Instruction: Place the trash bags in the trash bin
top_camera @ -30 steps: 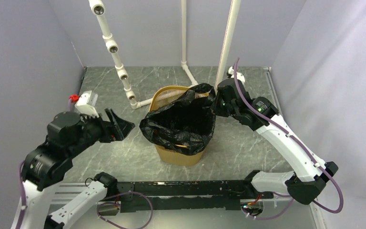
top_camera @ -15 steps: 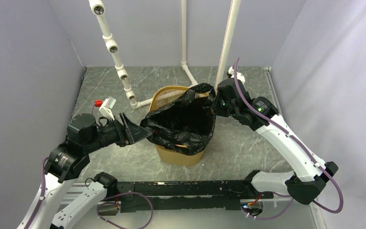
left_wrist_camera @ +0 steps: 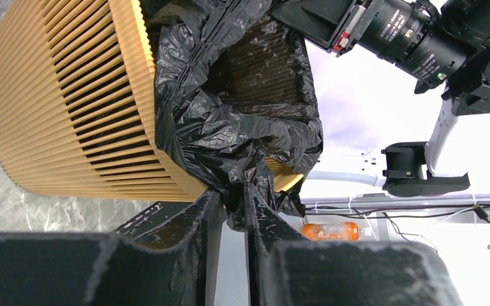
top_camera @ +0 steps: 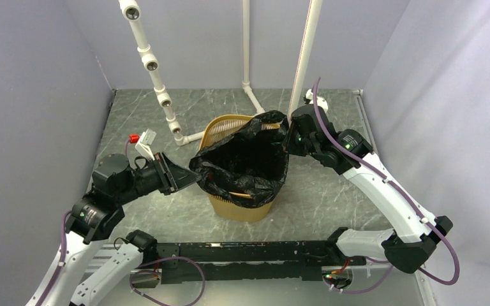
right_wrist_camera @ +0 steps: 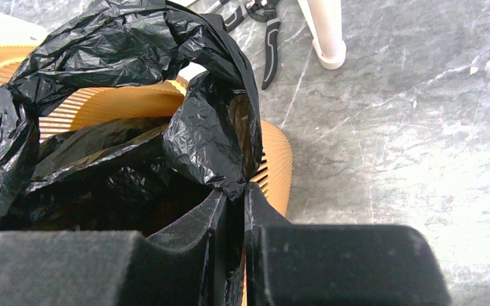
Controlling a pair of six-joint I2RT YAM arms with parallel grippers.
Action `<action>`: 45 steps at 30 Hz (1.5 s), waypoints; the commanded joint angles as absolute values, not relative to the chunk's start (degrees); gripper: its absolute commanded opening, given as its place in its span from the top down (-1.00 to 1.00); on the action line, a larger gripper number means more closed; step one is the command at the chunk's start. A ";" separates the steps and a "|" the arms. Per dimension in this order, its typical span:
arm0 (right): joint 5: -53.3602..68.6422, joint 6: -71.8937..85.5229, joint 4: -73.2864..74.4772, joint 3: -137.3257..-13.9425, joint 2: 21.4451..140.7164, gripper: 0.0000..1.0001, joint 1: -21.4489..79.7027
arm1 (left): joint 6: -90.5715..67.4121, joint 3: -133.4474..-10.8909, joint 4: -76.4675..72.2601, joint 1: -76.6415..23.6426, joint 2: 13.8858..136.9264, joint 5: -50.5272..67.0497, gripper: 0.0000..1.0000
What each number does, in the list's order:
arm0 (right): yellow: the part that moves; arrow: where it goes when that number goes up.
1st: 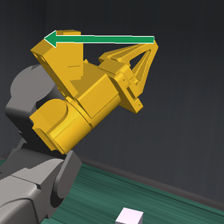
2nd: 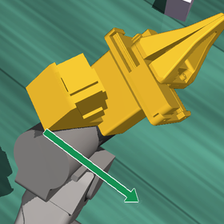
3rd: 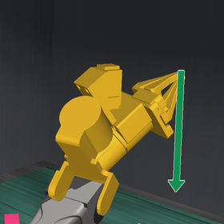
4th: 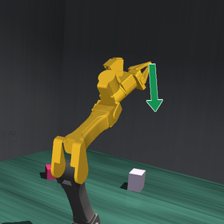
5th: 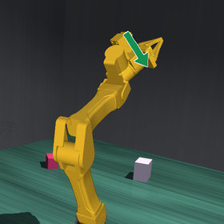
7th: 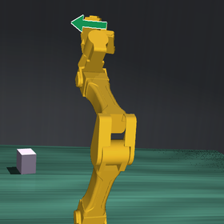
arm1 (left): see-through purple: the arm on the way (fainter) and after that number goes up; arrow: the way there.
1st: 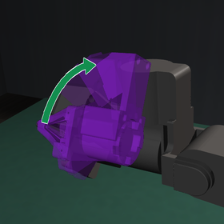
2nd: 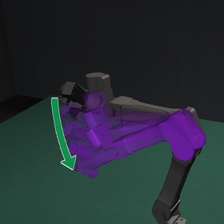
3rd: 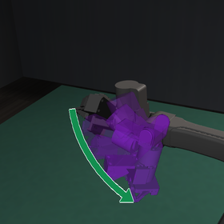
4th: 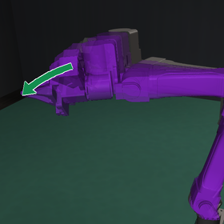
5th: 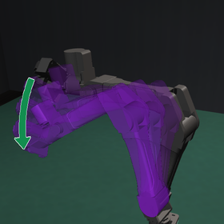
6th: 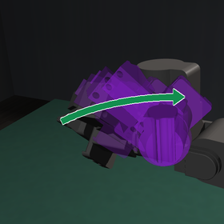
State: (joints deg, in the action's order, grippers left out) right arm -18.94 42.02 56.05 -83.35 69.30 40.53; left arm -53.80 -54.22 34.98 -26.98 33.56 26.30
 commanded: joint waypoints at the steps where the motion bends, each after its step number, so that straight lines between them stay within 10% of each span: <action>1: -18.19 42.39 52.64 -83.98 68.29 1.00 40.51 | -52.39 -55.22 35.05 -26.89 32.07 25.68 0.57; 10: -18.08 42.41 52.47 -83.89 68.53 1.00 40.50 | -46.59 -52.44 39.17 -26.88 32.05 26.41 0.81; 45: -16.91 41.40 51.94 -84.28 69.07 1.00 40.26 | -36.50 -48.95 41.44 -26.88 37.74 14.02 0.73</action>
State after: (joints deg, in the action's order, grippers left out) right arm -18.57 41.76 55.51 -83.07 69.36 40.34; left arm -38.06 -48.97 43.64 -26.98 36.99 15.77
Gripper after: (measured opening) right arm 0.147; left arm 0.129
